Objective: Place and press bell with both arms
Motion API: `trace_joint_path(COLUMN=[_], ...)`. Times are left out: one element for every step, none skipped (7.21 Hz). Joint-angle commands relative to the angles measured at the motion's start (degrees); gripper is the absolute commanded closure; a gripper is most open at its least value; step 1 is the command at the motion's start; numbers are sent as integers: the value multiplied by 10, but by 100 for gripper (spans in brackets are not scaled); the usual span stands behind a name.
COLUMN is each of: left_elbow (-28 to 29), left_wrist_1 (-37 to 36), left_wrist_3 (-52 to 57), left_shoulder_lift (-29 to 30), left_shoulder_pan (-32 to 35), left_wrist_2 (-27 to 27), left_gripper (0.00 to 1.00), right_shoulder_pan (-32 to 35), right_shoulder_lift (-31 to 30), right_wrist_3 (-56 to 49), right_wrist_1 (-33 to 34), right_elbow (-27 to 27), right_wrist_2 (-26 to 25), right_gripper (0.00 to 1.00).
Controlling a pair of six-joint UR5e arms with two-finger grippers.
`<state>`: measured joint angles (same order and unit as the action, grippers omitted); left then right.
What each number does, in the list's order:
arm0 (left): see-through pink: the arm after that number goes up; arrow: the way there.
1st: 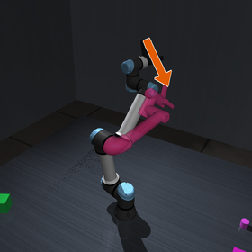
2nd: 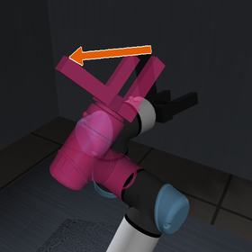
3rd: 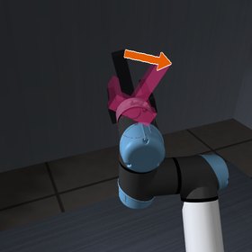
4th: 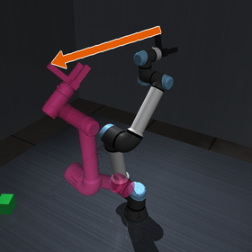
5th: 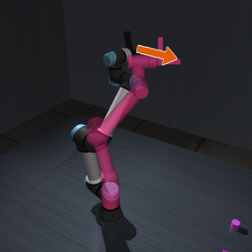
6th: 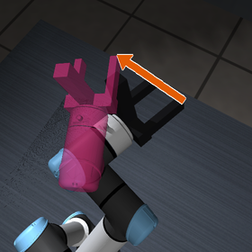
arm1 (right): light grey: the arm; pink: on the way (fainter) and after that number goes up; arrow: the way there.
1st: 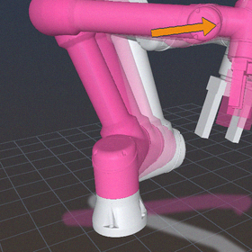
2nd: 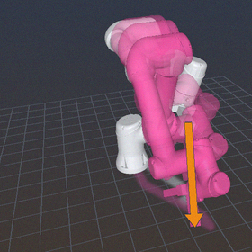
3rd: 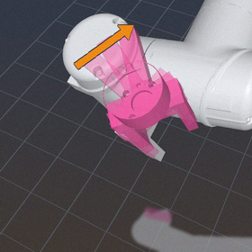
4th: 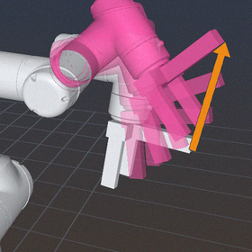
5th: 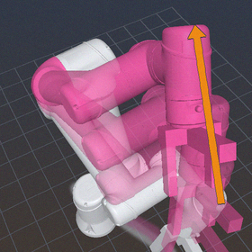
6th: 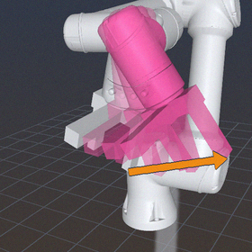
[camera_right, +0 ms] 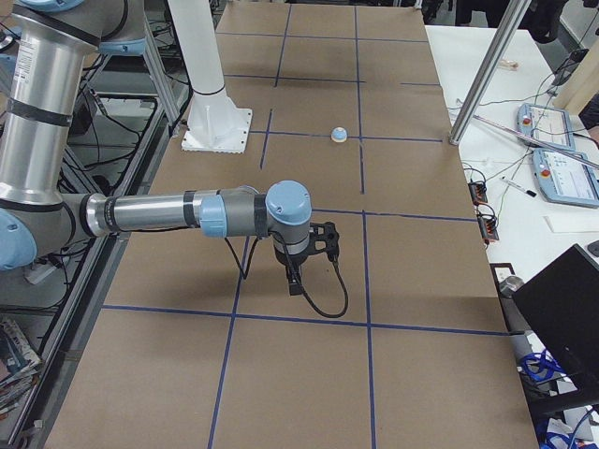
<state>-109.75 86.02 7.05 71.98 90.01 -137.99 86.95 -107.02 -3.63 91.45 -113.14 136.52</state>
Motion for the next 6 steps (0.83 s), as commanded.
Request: trace_joint_path(left_elbow=[7, 16, 12, 16, 9, 9], left_wrist_1=[4, 5, 5, 5, 5, 3], left_wrist_3=[-20, -64, -66, -64, -64, -64], left_shoulder_lift=[37, 61, 67, 67, 68, 72], left_shoulder_pan=[-3, -5, -5, -8, -11, -15], left_wrist_2=[1, 2, 3, 8, 10, 17], left_gripper=[0, 0, 0, 0, 0, 0], right_shoulder_pan=[0, 0, -2, -3, -7, -13], right_shoulder_lift=[1, 15, 23, 28, 30, 35], right_wrist_3=[0, 1, 9, 17, 26, 27], right_wrist_1=[0, 0, 2, 2, 1, 1], right_elbow=[1, 3, 8, 11, 12, 19], right_wrist_2=[7, 5, 2, 4, 4, 4], right_gripper=[0, 0, 0, 0, 0, 0])
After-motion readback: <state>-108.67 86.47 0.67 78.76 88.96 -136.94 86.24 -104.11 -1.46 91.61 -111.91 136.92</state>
